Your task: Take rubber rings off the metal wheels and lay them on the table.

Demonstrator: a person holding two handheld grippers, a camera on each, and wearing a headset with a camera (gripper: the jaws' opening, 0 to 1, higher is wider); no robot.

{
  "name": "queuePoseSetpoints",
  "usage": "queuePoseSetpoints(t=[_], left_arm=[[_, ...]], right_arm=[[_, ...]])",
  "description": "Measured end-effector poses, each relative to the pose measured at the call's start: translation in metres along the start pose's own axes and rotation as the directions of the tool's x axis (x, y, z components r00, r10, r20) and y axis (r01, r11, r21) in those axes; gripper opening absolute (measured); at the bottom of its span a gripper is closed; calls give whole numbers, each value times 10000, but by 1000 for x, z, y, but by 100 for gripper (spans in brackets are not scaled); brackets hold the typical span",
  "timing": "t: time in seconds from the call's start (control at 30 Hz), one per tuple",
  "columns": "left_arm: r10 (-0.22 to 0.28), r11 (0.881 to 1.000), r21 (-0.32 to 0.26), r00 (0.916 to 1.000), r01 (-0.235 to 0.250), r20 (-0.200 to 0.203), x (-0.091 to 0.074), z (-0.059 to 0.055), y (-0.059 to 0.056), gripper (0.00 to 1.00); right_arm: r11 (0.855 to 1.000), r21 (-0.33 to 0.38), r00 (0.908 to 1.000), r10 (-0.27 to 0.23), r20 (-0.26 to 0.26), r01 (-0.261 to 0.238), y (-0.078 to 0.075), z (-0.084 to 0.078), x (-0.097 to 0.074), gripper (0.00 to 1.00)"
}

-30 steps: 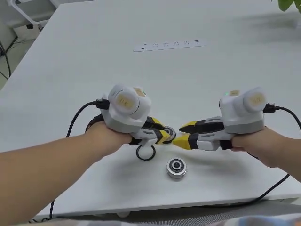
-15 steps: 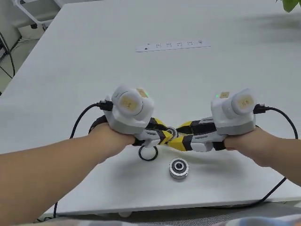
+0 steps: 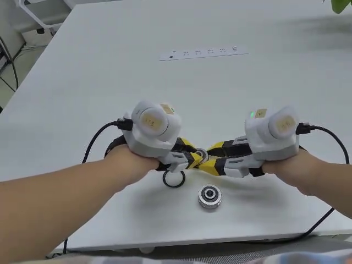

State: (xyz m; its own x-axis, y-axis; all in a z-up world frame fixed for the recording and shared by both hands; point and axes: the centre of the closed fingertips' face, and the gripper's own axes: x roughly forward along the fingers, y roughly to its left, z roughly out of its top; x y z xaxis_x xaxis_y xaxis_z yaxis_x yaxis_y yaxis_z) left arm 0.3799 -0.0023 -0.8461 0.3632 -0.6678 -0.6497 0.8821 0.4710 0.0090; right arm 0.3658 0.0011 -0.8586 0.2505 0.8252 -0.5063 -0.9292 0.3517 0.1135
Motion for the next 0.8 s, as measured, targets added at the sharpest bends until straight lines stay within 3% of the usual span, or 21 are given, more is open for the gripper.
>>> queuePoseSetpoints(t=[0.33,0.8], left_arm=[[58,10000,-36,10000,-58,22,0,0,-1,14],[143,9999,-52,9999,-143,3,-1,-1,-2,14]], right_arm=[[9999,-149,10000,-28,-89,27,-2,-1,-2,19],[9999,92,9998,-80,-160,82,-5,-7,-6,5]])
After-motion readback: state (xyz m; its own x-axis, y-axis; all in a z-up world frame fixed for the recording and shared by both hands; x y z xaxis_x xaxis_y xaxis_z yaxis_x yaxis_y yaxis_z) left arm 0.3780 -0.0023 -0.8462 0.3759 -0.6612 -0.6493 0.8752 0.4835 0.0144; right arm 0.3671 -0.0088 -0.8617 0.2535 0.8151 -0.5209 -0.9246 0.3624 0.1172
